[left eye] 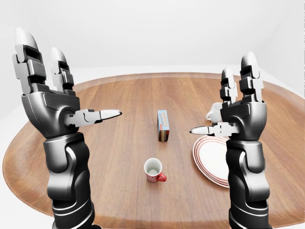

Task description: Pick up the red mug and put it on the plate

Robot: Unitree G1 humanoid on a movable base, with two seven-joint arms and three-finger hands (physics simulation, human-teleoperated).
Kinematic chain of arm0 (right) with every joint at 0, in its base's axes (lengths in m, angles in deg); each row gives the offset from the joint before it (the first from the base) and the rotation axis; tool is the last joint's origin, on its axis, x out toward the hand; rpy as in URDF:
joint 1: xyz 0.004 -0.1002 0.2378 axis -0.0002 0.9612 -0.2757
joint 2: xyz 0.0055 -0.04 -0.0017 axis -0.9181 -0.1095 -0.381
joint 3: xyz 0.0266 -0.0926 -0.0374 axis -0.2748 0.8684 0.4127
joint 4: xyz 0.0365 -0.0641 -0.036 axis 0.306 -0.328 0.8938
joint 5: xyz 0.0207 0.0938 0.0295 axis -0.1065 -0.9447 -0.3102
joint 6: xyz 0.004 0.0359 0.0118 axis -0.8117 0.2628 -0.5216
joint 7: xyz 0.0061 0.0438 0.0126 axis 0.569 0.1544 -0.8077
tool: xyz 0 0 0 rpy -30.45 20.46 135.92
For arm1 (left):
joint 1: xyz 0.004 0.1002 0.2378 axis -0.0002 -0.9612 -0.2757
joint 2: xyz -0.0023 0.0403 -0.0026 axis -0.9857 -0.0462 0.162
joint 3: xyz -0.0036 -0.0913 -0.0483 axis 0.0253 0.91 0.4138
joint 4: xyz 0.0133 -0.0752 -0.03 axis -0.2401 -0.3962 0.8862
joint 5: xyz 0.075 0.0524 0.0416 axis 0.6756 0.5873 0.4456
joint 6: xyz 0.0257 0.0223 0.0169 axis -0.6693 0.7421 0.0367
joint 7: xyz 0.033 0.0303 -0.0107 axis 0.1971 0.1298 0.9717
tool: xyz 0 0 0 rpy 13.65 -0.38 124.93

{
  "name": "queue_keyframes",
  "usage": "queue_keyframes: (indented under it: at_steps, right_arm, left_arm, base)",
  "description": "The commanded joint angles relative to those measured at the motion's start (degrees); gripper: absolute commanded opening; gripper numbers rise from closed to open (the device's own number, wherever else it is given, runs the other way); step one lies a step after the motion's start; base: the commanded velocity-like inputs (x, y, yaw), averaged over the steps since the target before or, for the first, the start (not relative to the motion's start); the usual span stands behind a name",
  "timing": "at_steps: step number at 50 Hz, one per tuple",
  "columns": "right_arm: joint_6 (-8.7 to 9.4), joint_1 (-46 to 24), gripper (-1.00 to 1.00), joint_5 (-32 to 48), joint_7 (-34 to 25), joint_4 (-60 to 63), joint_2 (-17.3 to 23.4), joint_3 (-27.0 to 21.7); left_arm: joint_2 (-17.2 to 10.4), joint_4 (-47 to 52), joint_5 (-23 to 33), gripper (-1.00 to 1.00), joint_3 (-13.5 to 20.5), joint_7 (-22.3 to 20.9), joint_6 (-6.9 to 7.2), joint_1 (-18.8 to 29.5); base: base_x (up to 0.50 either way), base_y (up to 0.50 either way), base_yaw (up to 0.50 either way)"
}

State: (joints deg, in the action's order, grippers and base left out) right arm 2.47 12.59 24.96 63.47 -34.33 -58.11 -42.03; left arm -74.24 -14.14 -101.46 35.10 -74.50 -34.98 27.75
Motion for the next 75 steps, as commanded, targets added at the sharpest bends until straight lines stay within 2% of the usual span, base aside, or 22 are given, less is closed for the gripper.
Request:
queue_keyframes:
  at_steps: [1, 4, 6, 8, 9, 10, 16, 19, 21, 23, 27, 40, 57, 61, 63, 68, 75]
  right_arm:
    - [0.00, 0.06, 1.00, 0.24, 0.04, -0.18, -0.07, 0.11]
    - [0.00, -1.23, 1.00, 2.99, 3.12, -2.23, 0.06, 0.31]
    - [0.00, -1.22, 1.00, 1.25, 2.61, -2.23, -0.39, 0.16]
    - [0.00, -1.02, 1.00, 2.73, 2.32, -2.23, -0.02, 1.27]
    - [0.00, 6.61, 1.00, 13.24, -1.72, 7.59, 3.25, 17.77]
    - [0.00, 7.37, 1.00, 15.38, -3.77, 8.39, 1.88, 18.43]
    - [0.00, 6.06, 1.00, 25.52, -11.90, 6.09, -1.50, 19.17]
    - [0.00, 4.96, 1.00, 29.59, -16.52, 6.51, -1.25, 20.53]
    - [0.00, 5.22, 1.00, 31.07, -17.24, 6.49, -2.67, 20.15]
    - [0.00, 6.66, 1.00, 33.73, -18.28, 5.26, -1.76, 21.54]
    - [0.00, 7.55, 1.00, 35.62, -19.92, 5.28, -3.13, 21.97]
    - [0.00, 11.36, 1.00, 36.02, -19.99, 1.66, -3.98, 23.52]
    - [0.00, 9.97, 1.00, 38.58, -20.58, -7.16, -5.03, 25.42]
    - [0.00, 10.56, 1.00, 42.14, -20.38, -11.65, -3.57, 26.96]
    - [0.00, 10.78, 1.00, 40.72, -20.54, -12.14, -5.58, 25.69]
    - [0.00, 10.87, 1.00, 45.93, -21.17, -15.98, -4.00, 27.21]
    - [0.00, 11.77, 1.00, 49.91, -22.73, -18.36, -4.98, 27.49]
  left_arm:
    - [-0.13, -0.03, -0.17, 1.00, 0.19, -0.01, 0.00, -0.14]
    - [-0.19, 0.49, -0.51, 1.00, 0.31, -0.15, 0.00, -0.18]
    - [-0.27, 0.29, -0.61, 1.00, 0.40, -0.09, 0.00, -0.06]
    - [-0.37, 0.44, -0.77, 1.00, 0.54, 0.02, 0.00, -0.05]
    - [-0.57, 0.21, -0.52, 1.00, 0.59, 0.13, 0.00, 0.19]
    - [-0.59, 0.25, -0.48, 1.00, 0.57, 0.16, 0.00, 0.19]
    - [-0.60, 0.17, -0.44, 1.00, 0.67, 0.14, 0.00, 0.03]
    - [-0.66, 0.10, -0.42, 1.00, 0.69, 0.14, 0.00, 0.18]
    - [-0.69, -0.05, -0.42, 1.00, 0.74, 0.14, 0.00, 0.23]
    - [-0.67, 0.06, -0.39, 1.00, 0.66, 0.22, 0.00, 0.23]
    - [-0.56, 0.22, -0.30, 1.00, 0.59, 0.13, 0.00, -0.08]
    - [-0.39, 0.40, -0.02, 1.00, 0.49, 0.11, 0.00, -0.29]
    - [-0.24, 0.66, -0.01, 1.00, 0.47, 0.05, 0.00, -0.53]
    - [-0.23, 0.65, 0.06, 1.00, 0.43, -0.02, 0.00, -0.65]
    - [-0.28, 0.88, -0.01, 1.00, 0.51, -0.02, 0.00, -0.61]
    - [-0.33, 0.81, -0.06, 1.00, 0.57, 0.04, 0.00, -0.53]
    - [-0.33, 0.82, -0.11, 1.00, 0.64, 0.02, 0.00, -0.53]
  base:
    - [0.50, 0.00, 0.00]
    - [0.06, 0.00, 0.00]
    - [0.00, 0.00, 0.00]
    - [0.00, 0.00, 0.00]
    - [0.00, 0.00, 0.00]
    - [0.00, 0.00, 0.00]
    - [0.00, 0.00, 0.00]
    - [0.00, 0.00, 0.00]
    - [0.00, 0.00, 0.00]
    - [0.00, 0.00, 0.00]
    - [0.00, 0.00, 0.00]
    - [0.00, 0.00, 0.00]
    - [0.00, 0.00, 0.00]
    - [0.00, 0.00, 0.00]
    - [0.00, 0.00, 0.00]
    - [0.00, 0.00, 0.00]
    - [0.00, 0.00, 0.00]
